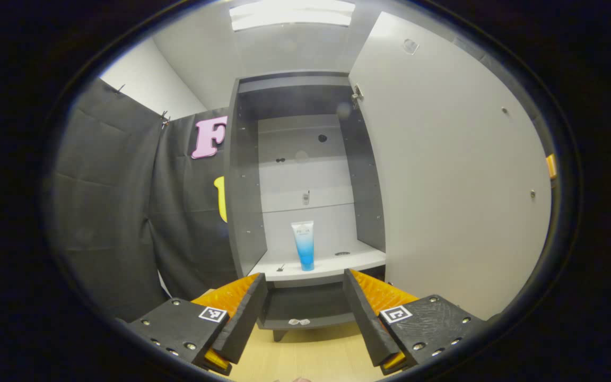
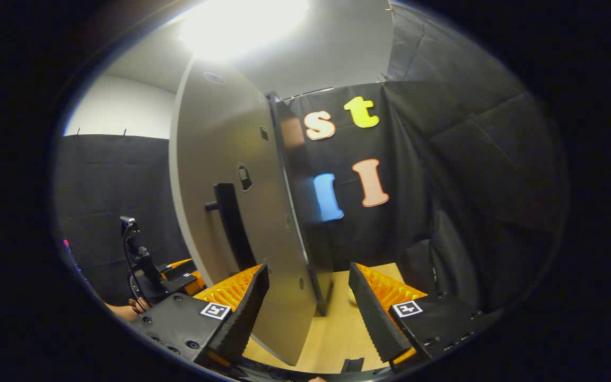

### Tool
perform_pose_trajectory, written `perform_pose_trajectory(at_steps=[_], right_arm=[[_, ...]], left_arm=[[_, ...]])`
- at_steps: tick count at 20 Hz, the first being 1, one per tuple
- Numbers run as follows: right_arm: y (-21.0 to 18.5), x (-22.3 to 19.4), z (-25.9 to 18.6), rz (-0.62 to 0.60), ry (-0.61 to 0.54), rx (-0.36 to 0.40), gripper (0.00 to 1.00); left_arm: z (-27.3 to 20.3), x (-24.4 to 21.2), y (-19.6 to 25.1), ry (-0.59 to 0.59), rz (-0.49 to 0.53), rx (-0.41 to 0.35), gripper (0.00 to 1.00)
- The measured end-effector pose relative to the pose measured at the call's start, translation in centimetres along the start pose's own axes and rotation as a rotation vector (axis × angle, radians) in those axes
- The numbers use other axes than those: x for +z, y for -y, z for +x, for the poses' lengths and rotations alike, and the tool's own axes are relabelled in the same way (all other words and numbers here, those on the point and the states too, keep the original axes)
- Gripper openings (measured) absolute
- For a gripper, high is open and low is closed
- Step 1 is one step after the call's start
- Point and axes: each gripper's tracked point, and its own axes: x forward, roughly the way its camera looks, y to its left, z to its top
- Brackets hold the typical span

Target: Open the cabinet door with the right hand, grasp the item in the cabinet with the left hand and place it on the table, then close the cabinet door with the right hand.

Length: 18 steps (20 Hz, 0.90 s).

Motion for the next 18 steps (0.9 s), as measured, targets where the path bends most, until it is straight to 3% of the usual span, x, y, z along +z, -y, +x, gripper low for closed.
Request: perform_pose_trajectory(at_steps=[1,3,4,6,18], right_arm=[[1.4,-0.3,0.1,-0.011,-0.001,-0.057,0.98],[3.9,-1.0,-0.1,-0.039,-0.005,-0.168,0.92],[4.7,-1.3,-0.4,-0.049,-0.006,-0.219,0.97],[5.8,-2.0,-0.1,-0.054,-0.012,-0.285,0.98],[6.3,-3.8,3.9,-0.054,-0.037,-0.465,0.98]], left_arm=[[1.3,0.3,0.1,0.004,0.0,-0.006,0.87],[3.9,0.6,0.0,0.013,0.001,-0.015,0.87],[5.3,0.8,0.0,0.016,0.001,-0.021,0.87],[7.7,1.1,-0.1,0.021,-0.005,-0.029,0.87],[21.3,-3.1,-0.9,-0.036,-0.028,-0.091,0.87]])
